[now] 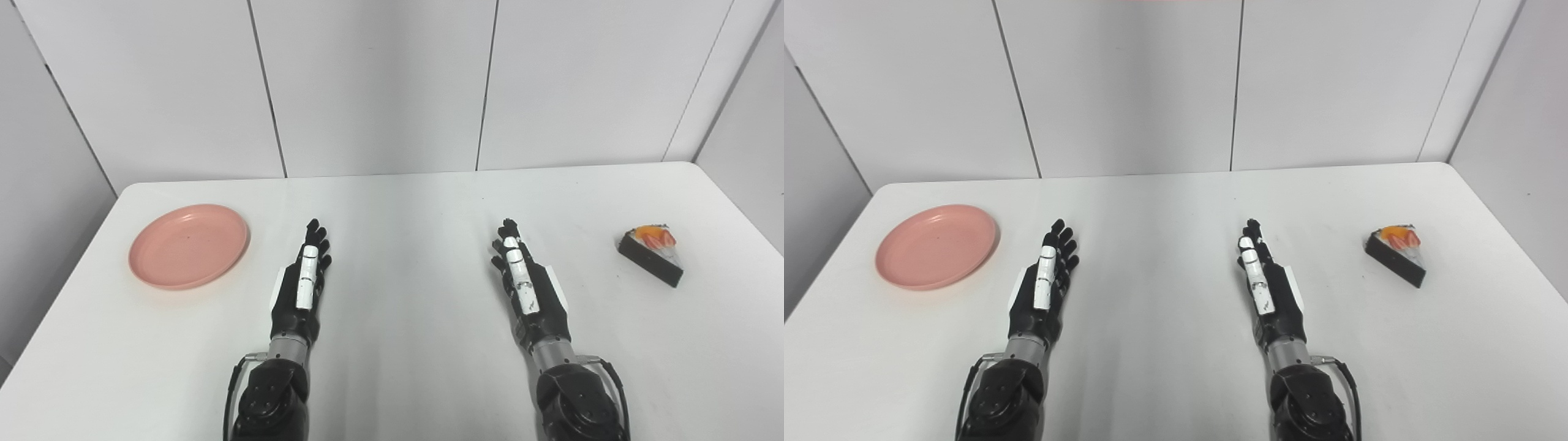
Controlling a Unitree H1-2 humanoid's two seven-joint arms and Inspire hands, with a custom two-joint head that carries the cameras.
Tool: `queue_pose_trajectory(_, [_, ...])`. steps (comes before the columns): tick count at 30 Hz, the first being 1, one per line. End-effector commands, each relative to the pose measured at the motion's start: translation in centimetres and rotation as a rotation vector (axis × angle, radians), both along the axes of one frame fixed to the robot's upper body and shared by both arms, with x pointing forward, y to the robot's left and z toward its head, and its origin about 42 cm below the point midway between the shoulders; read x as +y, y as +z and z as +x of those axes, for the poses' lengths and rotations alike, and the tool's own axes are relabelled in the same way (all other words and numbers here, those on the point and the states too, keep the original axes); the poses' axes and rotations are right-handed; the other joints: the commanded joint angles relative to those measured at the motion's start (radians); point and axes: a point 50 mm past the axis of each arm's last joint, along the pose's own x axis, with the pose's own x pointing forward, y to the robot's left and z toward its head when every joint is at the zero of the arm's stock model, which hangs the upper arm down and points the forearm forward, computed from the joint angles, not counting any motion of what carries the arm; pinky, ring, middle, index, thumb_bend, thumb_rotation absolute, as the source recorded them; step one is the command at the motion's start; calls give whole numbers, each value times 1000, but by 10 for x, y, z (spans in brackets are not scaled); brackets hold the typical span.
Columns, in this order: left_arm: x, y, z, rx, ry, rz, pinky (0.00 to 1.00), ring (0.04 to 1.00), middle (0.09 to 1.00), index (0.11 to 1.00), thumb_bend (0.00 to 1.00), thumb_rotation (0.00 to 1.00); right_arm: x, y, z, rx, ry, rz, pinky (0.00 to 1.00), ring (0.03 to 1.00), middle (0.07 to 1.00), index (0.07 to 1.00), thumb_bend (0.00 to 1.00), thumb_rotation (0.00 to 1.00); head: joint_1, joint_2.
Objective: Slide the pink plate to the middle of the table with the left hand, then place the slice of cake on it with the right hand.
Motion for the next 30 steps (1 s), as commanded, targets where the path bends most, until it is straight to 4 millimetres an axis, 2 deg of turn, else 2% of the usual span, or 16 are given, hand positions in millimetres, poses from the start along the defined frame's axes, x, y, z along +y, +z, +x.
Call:
queue_pose_trajectory(1, [-3,12,5,-56,-9,-2,1000,1000,1000,1000,630,1000,5,19,9,-73,5,7,970,965,979,979,524,912,1,0])
queue_pose_trajectory(7, [-4,12,4,-48,-22,13,1000,1000,1000,1000,632,1000,5,19,9,-76,12,6,985,973,988,992,520,938,1,-1])
queue_pose_trajectory(10, [-5,12,4,-40,-35,19,1000,1000,1000,1000,650,1000,4,18,9,-76,6,6,971,964,979,980,528,903,16,-10])
queue_pose_trajectory(18, [-14,16,9,-49,-105,37,1000,1000,1000,1000,637,1000,-11,13,6,-75,1,-5,982,967,977,980,535,899,185,-65])
queue_pose_trajectory(20, [-13,17,15,-58,-109,27,1000,1000,1000,1000,633,1000,-16,10,6,-69,-1,-12,988,967,972,980,573,900,214,-76])
queue_pose_trajectory(22, [-8,20,23,-72,-86,18,1000,1000,1000,1000,649,1000,-21,6,7,-70,4,-34,993,968,975,983,612,914,232,-87])
queue_pose_trajectory(27, [17,35,44,-119,7,-26,1000,1000,1000,1000,681,1000,-29,1,9,-74,12,-62,992,972,987,992,637,926,262,-106])
queue_pose_trajectory(30, [34,50,52,-160,94,-43,975,949,958,961,698,1000,-32,-1,10,-74,16,-64,990,976,988,993,636,923,273,-111])
